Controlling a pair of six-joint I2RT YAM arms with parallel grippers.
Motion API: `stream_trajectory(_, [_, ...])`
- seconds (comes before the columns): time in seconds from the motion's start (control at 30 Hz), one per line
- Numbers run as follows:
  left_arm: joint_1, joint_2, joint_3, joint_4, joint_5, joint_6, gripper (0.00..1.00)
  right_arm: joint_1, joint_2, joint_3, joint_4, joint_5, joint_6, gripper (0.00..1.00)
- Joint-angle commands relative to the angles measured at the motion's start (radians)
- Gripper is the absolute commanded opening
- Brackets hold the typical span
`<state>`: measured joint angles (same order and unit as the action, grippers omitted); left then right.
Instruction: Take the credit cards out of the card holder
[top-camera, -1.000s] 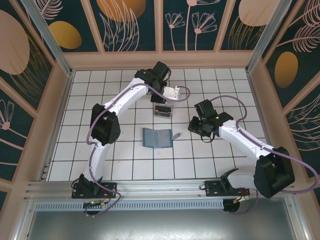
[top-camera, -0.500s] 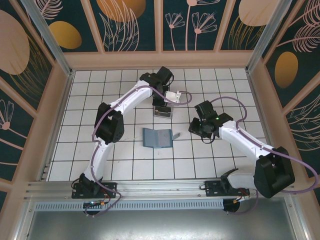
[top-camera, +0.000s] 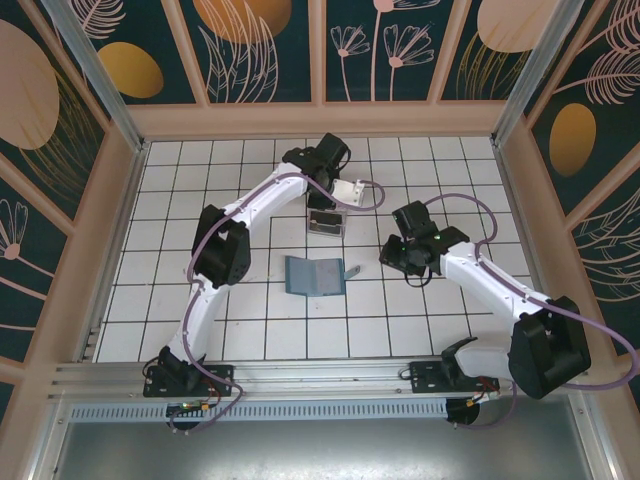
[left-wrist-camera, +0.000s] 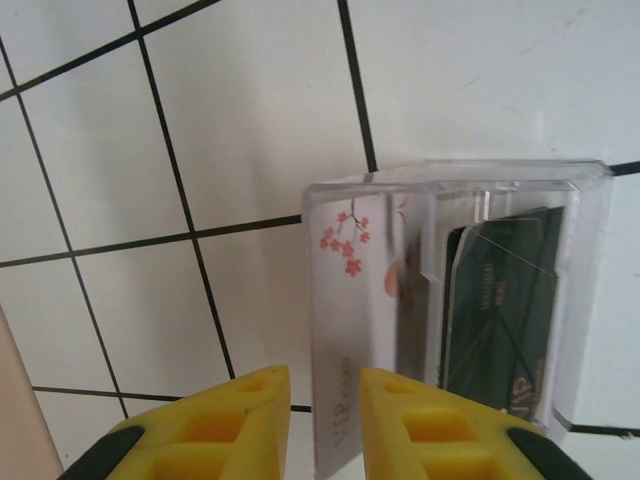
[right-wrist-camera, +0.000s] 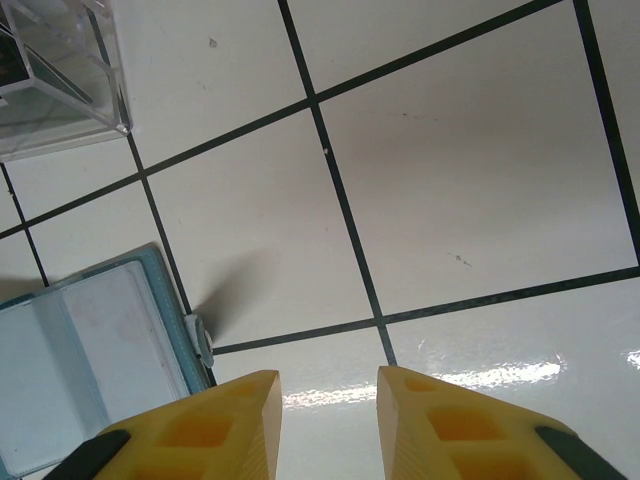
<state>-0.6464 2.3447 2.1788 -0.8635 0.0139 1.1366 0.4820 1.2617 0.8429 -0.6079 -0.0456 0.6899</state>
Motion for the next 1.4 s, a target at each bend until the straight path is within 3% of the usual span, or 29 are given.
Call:
stream_trajectory(0.0, [-0.007,0.022,0.0,0.033,-0.013,0.006,0.28,-0.01,-0.024,-0.014,-0.023,0.018,0.0,0.32])
stream_trajectory(0.27, [-0.007,-0.012,-0.02,0.08,-0.005,-0.056,0.3,-0.011,-0.008,-0.013,0.012,-0.026,-0.013,0.32])
stream_trajectory(0.4, [-0.008,-0.088,-0.133,0.218,-0.02,-0.174,0.29,-0.011,0.01,-0.008,0.041,-0.062,-0.024,0.32])
stream_trajectory(0.6, [-0.006,-0.214,-0.347,0.485,-0.13,-0.483,0.31,-0.01,0.031,-0.007,0.074,-0.091,-0.024,0.32])
stream_trajectory(0.7, [-0.003,-0.243,-0.398,0.539,-0.232,-0.652,0.32,-0.006,0.041,-0.001,0.078,-0.096,-0.024,0.32])
stream_trajectory(0.83, [0.009,-0.257,-0.393,0.518,-0.289,-0.857,0.29,0.0,0.043,0.004,0.083,-0.095,-0.022,0.32])
stream_trajectory(1.03, [0.012,-0.334,-0.445,0.48,-0.272,-1.128,0.34,0.022,0.07,0.016,0.103,-0.118,-0.022,0.32])
stream_trajectory(1.13, [0.013,-0.4,-0.516,0.481,-0.288,-1.261,0.33,0.043,0.09,0.029,0.108,-0.118,-0.022,0.32])
stream_trajectory(1.37, [0.013,-0.537,-0.73,0.542,-0.193,-1.518,0.25,0.096,0.17,0.076,0.114,-0.129,-0.041,0.32])
